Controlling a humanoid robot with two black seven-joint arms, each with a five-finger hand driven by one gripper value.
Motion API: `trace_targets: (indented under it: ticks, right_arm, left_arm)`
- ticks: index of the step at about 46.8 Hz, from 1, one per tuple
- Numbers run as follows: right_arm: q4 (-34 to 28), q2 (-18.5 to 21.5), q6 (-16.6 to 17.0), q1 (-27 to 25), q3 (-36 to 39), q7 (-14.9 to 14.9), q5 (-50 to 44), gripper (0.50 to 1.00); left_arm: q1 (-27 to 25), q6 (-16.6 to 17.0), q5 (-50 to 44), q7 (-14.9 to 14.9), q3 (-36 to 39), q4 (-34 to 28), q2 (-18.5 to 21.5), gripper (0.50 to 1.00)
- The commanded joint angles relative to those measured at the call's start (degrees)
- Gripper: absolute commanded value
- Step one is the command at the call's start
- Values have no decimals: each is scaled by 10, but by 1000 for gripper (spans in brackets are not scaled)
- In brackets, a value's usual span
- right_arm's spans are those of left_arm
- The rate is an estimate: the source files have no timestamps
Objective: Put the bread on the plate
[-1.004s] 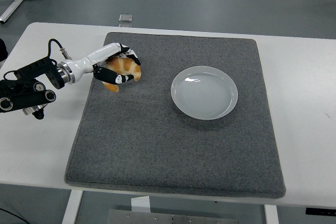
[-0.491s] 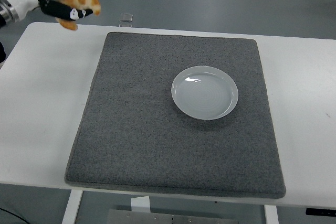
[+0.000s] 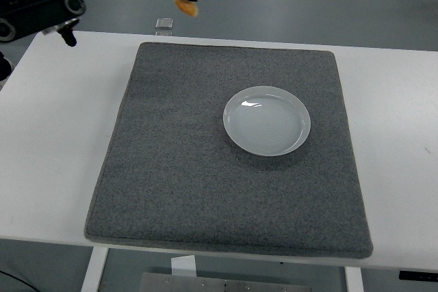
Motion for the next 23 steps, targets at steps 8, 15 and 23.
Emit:
trace_targets:
  ticks: [8,15,23]
  right_arm:
    - [1,0,0,0,0,0,0,952]
    - [0,0,0,-1,-1,0,0,952]
    - [0,0,0,-1,0,0,0,952]
  left_arm:
    - [12,6,5,1,22,106,-147,500]
    - [33,20,7,0,46,133,-188,500]
    - [77,51,14,-2,49,134,-219,500]
